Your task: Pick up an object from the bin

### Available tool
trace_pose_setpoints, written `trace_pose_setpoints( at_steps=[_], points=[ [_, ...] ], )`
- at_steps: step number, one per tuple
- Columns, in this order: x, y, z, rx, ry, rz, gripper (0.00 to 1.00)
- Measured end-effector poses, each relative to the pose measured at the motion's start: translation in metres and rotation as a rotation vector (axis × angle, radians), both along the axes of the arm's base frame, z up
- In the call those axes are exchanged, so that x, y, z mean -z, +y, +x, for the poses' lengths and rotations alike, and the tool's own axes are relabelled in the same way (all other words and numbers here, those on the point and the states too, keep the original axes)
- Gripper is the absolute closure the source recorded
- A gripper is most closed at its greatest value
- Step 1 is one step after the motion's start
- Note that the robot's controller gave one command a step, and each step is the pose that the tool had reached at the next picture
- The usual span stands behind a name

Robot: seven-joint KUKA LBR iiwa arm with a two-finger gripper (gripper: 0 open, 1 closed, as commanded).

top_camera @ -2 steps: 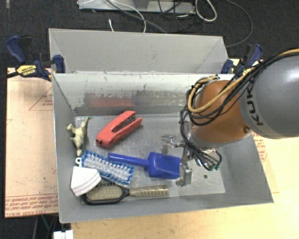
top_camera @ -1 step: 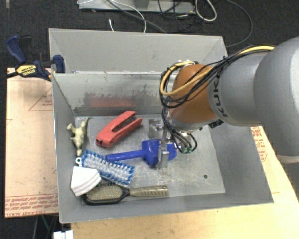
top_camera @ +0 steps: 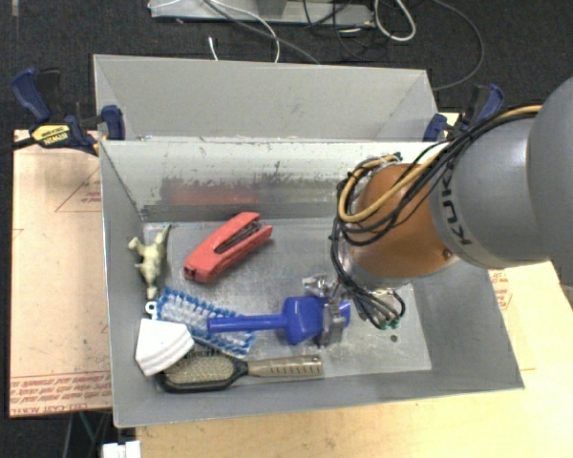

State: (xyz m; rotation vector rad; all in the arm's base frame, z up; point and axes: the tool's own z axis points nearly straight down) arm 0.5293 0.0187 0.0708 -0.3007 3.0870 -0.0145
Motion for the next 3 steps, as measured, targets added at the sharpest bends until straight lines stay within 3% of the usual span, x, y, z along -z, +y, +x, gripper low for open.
trace_pose_setpoints(
  at_steps=[1,2,3],
  points=[
    [0.000,0.000,0.000,0.000,0.000,0.000,1.00],
    [-0.102,0.006,-0.019,0.005,0.005,0.001,1.00],
    [-0.130,0.007,-0.015,0.004,-0.006,0.001,1.00]
  ],
)
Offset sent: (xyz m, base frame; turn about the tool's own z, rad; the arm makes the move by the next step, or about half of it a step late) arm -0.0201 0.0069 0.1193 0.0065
